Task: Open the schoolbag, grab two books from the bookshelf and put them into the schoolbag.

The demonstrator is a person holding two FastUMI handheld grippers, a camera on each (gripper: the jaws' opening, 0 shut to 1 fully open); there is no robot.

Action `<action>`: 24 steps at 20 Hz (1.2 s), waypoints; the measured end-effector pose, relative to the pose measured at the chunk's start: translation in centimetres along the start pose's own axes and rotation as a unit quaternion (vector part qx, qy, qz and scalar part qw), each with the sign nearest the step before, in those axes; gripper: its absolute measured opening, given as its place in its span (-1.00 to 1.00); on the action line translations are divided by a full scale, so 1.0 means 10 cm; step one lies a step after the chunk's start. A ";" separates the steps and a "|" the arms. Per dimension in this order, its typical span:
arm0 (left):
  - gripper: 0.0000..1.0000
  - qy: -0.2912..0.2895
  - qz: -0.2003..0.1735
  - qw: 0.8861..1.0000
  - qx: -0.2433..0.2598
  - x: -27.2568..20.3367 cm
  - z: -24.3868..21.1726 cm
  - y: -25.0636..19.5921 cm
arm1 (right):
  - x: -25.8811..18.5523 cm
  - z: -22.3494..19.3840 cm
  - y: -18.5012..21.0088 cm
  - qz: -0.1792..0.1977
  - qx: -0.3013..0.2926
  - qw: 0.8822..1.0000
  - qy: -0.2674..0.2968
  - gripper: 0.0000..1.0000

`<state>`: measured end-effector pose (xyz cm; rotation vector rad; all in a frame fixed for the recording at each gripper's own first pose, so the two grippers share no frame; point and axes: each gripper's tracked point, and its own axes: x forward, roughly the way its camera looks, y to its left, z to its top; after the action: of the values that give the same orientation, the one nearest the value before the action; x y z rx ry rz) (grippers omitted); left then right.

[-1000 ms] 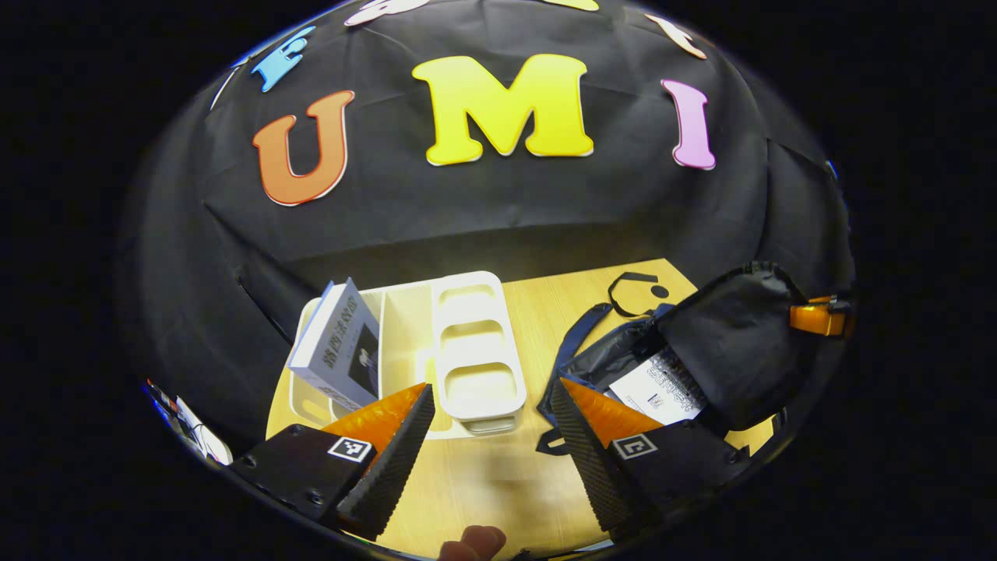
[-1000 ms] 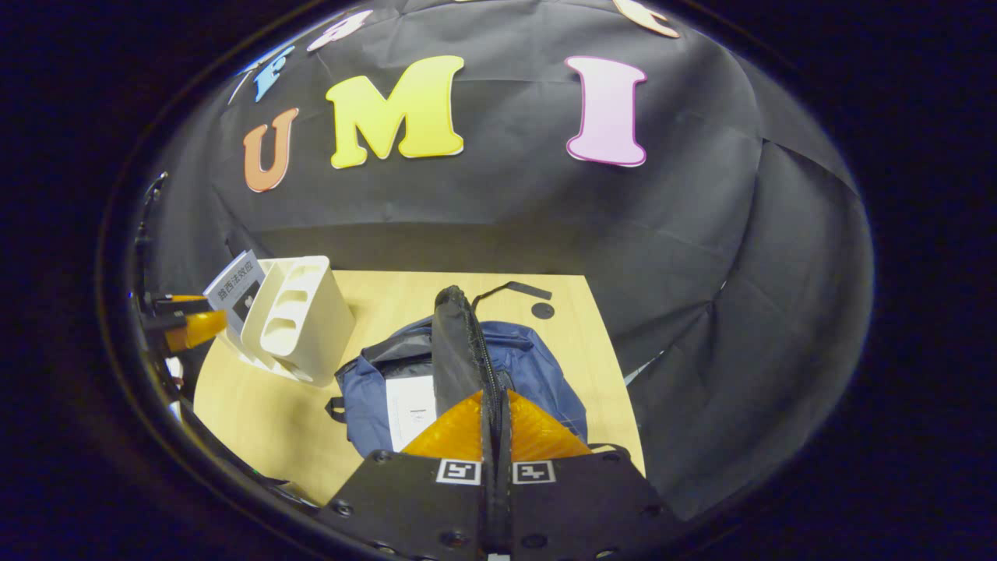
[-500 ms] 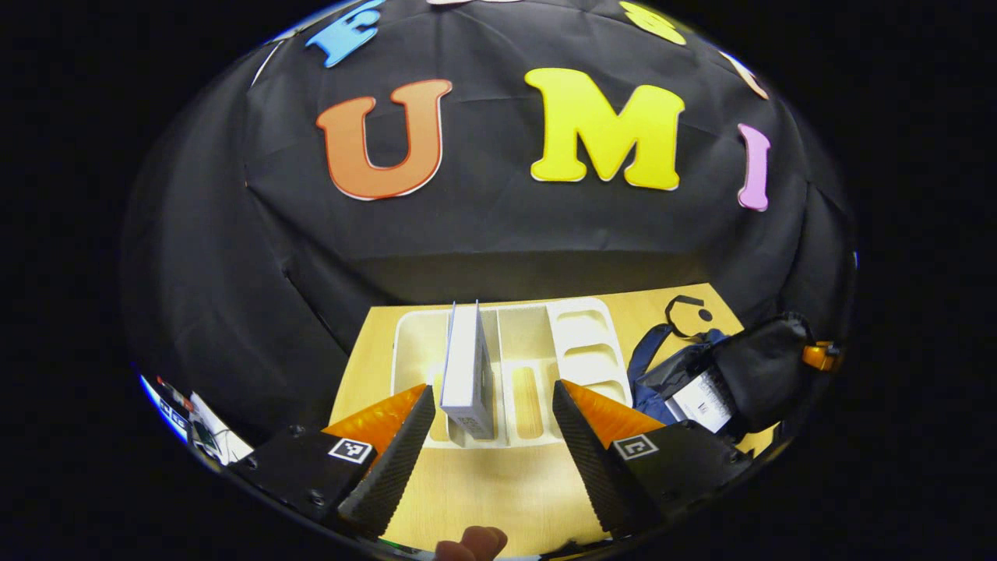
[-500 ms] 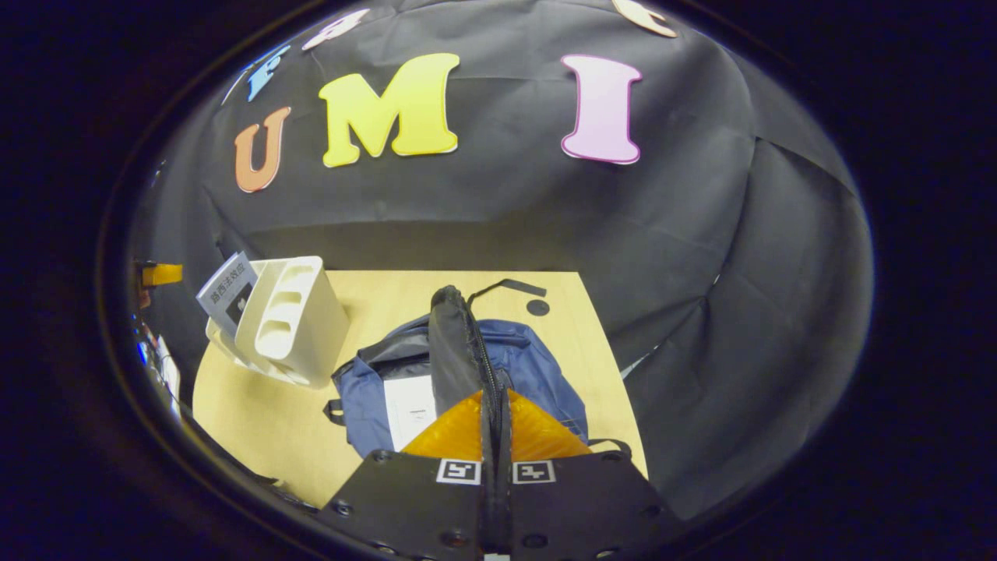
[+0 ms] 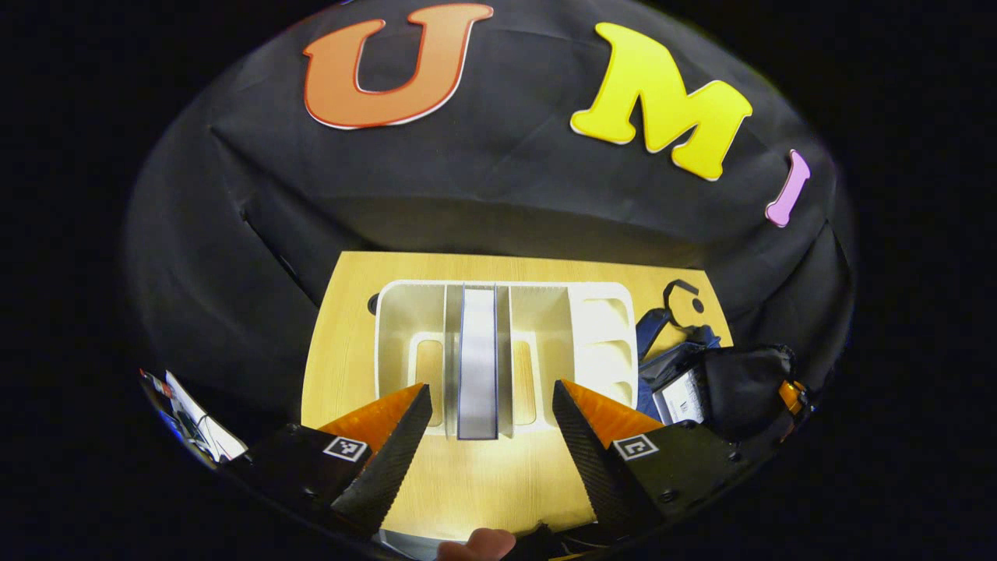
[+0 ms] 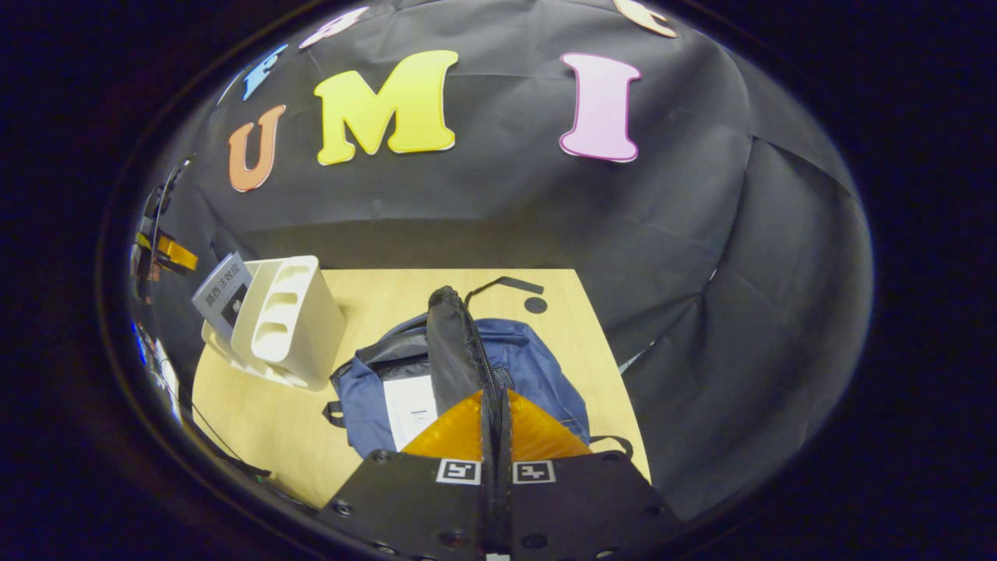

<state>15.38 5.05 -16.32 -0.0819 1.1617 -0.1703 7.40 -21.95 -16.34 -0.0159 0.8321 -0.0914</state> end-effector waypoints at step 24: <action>0.64 0.235 0.054 0.970 0.013 0.87 -0.40 0.20 | 0.03 -0.08 -0.01 -0.012 0.018 1.000 0.023 -0.99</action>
<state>15.29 5.53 -26.11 0.0486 1.6320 -0.1099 6.99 -22.10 -17.12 0.0095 0.8756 -0.1288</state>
